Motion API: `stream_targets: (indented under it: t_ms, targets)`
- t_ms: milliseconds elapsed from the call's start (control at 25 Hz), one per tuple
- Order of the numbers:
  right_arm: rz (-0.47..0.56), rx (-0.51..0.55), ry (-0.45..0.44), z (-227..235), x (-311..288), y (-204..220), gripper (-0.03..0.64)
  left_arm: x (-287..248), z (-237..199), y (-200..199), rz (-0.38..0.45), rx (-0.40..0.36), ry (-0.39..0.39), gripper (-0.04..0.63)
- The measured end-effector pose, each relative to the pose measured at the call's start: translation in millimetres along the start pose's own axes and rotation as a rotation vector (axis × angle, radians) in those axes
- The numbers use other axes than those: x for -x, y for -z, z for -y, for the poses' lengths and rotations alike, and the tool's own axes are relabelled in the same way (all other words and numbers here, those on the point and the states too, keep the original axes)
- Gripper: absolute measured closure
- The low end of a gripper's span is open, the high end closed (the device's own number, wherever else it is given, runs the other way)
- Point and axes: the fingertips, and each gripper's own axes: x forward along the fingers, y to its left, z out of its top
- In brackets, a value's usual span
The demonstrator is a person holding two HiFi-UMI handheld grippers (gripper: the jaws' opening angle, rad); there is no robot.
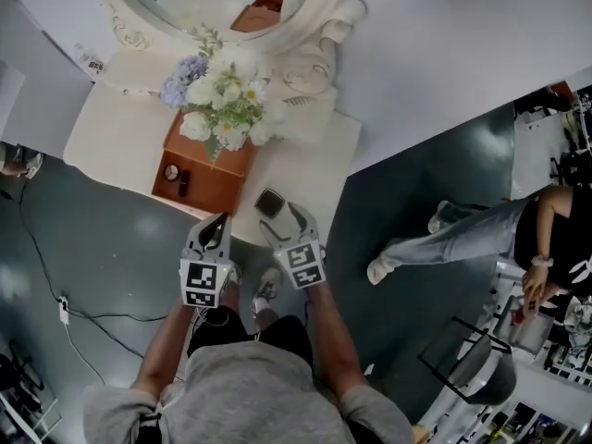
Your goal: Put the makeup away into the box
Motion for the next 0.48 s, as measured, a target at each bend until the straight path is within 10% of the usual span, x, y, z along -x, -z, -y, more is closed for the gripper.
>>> stream_targets:
  t_ms: [480]
  targets:
    - [-0.115, -0.013, -0.062, 10, -46, 40, 0.278, -17, -11, 36, -0.081, 0.033, -0.004, 0.594]
